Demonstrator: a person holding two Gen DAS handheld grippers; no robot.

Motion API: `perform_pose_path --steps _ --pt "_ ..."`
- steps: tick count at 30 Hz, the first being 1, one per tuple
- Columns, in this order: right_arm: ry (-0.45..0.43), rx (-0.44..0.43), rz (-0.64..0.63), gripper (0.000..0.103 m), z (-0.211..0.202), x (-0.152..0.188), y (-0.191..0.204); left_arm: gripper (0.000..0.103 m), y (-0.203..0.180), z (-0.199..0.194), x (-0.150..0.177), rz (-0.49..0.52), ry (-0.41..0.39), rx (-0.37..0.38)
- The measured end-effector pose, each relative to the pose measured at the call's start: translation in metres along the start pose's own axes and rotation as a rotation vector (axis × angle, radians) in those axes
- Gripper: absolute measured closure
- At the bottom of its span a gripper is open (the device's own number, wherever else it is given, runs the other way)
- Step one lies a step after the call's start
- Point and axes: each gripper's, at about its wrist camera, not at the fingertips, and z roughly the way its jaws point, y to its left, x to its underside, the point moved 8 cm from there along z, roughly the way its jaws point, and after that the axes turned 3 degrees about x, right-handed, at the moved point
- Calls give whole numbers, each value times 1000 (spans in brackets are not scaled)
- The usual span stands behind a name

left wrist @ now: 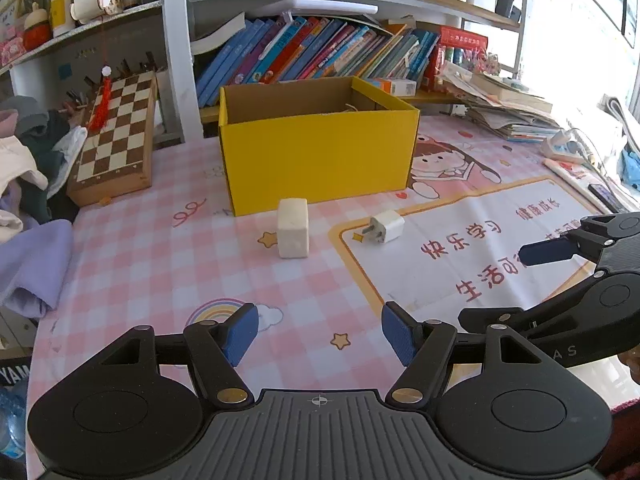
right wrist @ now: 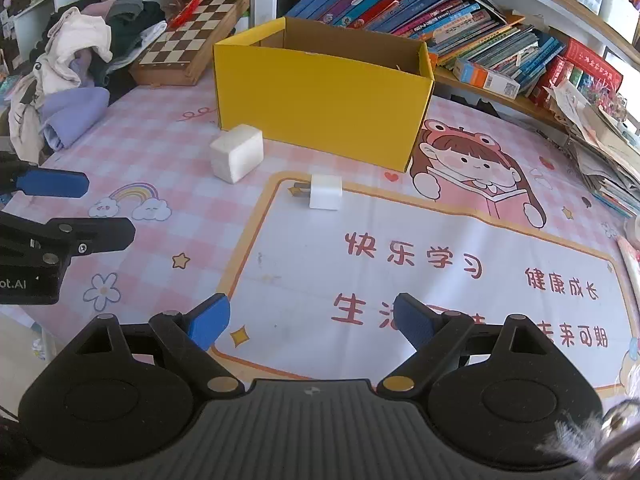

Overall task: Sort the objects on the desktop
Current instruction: 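Move the right gripper toward the small white plug adapter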

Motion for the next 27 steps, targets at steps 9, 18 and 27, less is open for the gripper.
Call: perform_pose_path --steps 9,18,27 --pt "-1 -2 -14 14 3 -4 -3 33 6 4 -6 -21 -7 -16" --pt "6 -5 -18 14 6 -5 -7 33 3 9 -6 -26 4 -15" --pt "8 -10 -21 14 9 -7 -6 33 -1 13 -8 -20 13 -19"
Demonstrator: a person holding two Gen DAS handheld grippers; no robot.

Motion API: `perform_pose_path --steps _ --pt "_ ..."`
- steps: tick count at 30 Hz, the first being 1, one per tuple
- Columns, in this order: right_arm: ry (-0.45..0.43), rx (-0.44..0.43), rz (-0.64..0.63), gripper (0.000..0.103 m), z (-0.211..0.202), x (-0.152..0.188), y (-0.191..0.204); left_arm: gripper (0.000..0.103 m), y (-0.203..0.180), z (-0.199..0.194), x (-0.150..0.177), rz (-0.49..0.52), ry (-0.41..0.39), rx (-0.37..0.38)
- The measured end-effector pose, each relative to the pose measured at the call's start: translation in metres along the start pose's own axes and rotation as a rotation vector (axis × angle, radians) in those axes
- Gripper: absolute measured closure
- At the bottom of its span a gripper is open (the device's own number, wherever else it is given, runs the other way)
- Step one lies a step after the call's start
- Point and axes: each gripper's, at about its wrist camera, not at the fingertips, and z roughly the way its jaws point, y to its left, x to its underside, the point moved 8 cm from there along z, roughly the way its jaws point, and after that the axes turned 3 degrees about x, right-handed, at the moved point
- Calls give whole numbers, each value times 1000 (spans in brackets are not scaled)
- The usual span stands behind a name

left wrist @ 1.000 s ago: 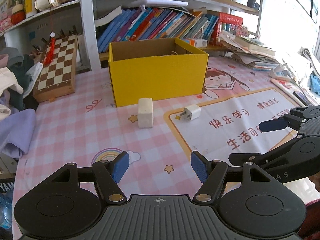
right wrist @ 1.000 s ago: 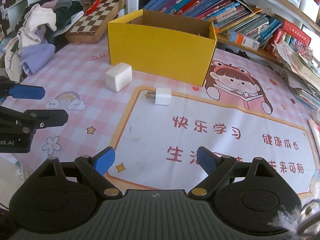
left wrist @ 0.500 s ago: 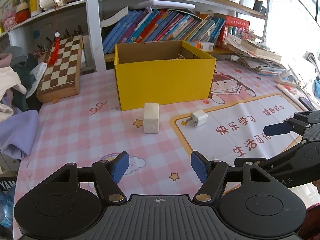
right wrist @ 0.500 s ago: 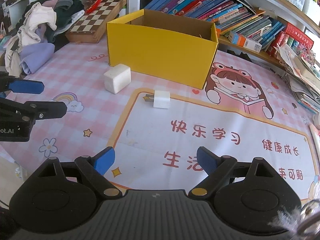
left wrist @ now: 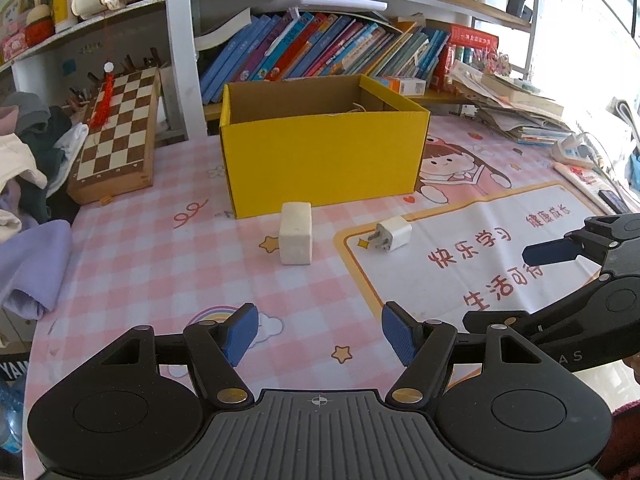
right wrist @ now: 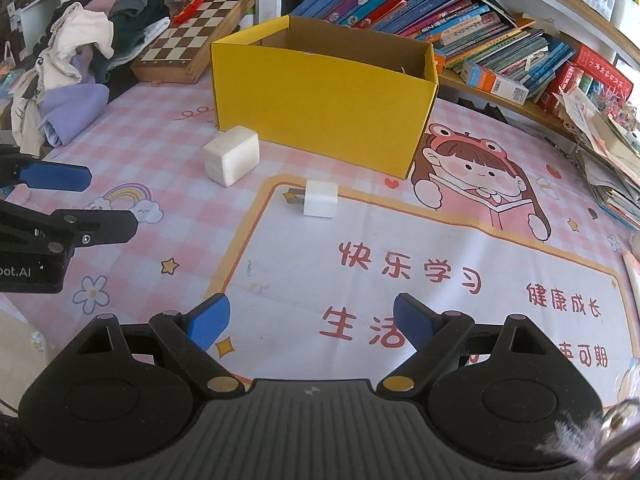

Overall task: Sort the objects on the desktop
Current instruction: 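Move the right gripper toward the small white plug adapter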

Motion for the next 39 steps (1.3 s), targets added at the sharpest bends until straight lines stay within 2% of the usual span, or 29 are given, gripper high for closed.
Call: perform_pose_path --steps 22,39 --pt "0 -14 -5 14 13 -10 -20 33 -5 18 -13 -12 10 -17" --pt "1 -77 -81 17 39 -36 -27 33 1 37 -27 -62 16 -72"
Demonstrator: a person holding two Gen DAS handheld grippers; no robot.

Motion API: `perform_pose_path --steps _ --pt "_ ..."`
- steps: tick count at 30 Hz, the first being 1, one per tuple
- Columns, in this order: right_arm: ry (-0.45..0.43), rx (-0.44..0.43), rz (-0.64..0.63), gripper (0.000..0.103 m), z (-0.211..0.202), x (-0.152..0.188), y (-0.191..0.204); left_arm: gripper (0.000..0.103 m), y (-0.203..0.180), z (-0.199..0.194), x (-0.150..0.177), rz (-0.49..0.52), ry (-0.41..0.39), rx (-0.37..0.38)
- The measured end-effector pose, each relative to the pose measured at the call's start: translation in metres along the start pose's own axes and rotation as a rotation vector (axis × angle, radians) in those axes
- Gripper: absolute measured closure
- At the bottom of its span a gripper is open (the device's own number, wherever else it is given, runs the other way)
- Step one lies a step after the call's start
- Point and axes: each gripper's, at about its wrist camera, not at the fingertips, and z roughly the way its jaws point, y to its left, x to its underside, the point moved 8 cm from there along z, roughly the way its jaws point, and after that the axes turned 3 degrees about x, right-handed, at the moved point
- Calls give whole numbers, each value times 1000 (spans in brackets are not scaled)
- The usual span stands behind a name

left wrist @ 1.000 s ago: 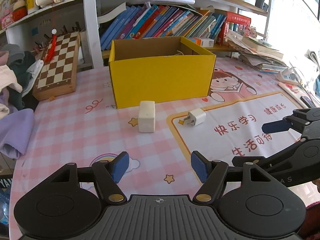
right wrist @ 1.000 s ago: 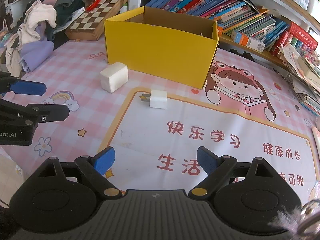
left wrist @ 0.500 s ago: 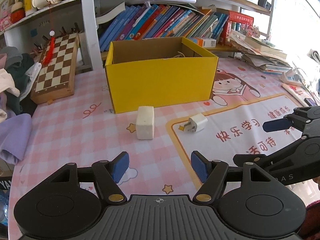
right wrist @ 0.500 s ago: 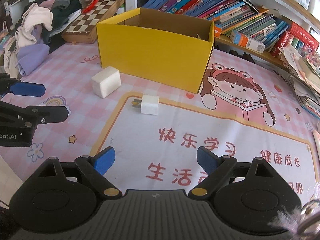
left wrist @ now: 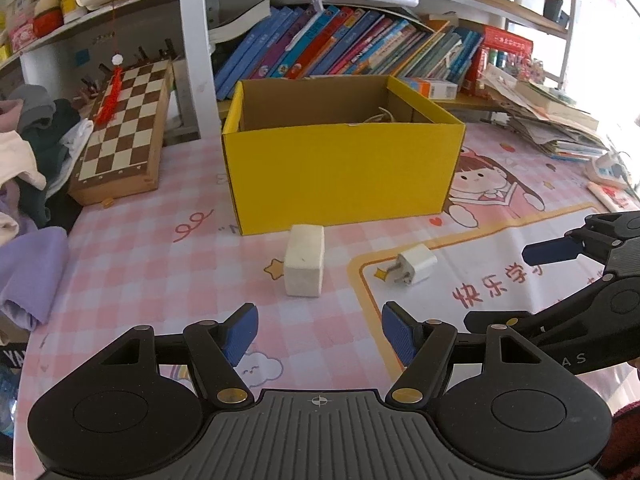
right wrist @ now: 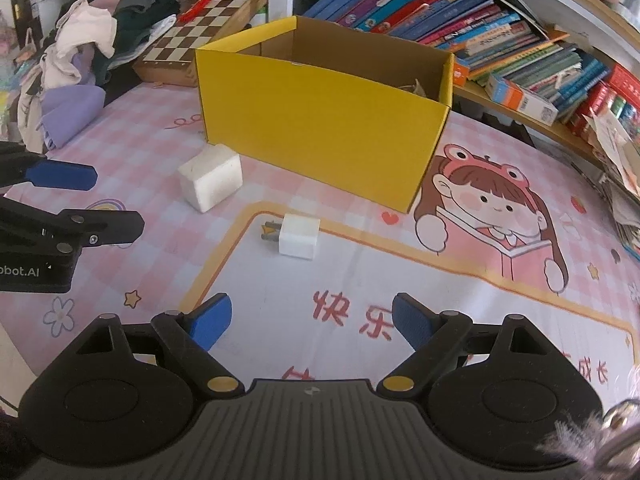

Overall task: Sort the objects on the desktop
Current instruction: 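Move the right gripper toward the small white plug adapter, then close the right gripper on the white plug adapter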

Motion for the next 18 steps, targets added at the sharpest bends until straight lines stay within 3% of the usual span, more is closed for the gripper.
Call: perform_pose_path --steps 18 --pt "22 -94 -42 35 43 -22 -4 33 5 17 -9 -43 27 -71"
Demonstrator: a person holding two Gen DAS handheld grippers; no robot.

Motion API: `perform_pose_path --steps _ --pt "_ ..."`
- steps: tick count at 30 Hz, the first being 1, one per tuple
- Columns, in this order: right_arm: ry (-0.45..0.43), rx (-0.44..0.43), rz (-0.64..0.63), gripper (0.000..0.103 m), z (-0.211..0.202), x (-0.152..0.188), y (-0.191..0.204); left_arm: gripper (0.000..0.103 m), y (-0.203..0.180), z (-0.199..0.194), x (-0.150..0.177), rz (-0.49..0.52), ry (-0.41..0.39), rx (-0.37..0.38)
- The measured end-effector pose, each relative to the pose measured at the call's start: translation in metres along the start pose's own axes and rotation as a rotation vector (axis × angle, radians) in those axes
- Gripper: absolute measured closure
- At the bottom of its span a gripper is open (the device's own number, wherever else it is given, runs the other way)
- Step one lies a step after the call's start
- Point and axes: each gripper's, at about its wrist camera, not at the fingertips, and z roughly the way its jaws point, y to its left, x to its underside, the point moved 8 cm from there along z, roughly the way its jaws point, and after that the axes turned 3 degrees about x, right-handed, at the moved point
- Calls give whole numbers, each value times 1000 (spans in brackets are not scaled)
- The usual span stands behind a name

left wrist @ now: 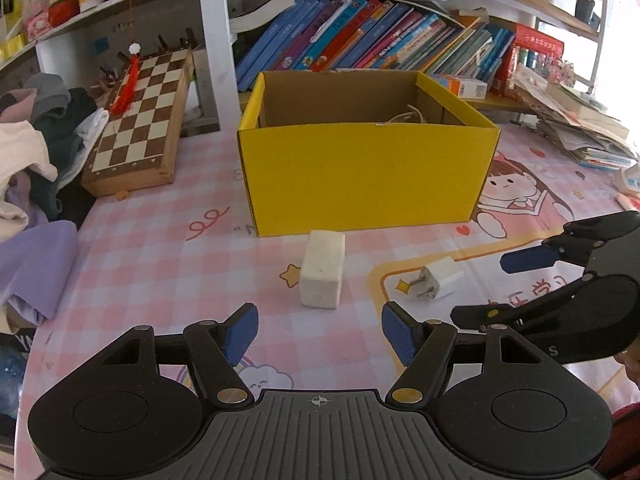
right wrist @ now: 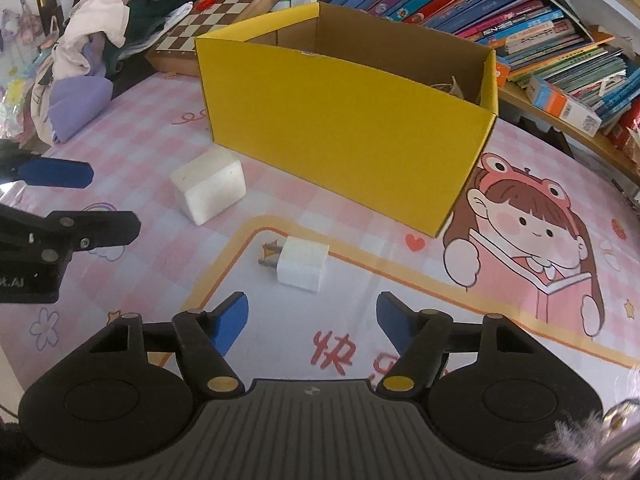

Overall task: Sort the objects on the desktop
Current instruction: 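Close the right gripper on the white plug adapter, then close the left gripper on the white charger block while the right gripper lifts the adapter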

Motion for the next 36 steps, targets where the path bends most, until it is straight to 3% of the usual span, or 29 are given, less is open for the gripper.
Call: perform_pose_path --steps 10,18,36 --pt "7 -54 -8 44 23 -8 2 33 2 6 -4 13 27 -40" --pt "10 -88 18 72 37 -14 -6 33 -2 15 -13 38 44 -44" --pt "-16 -60 74 73 22 -6 -41 33 -13 52 -33 86 61 -34"
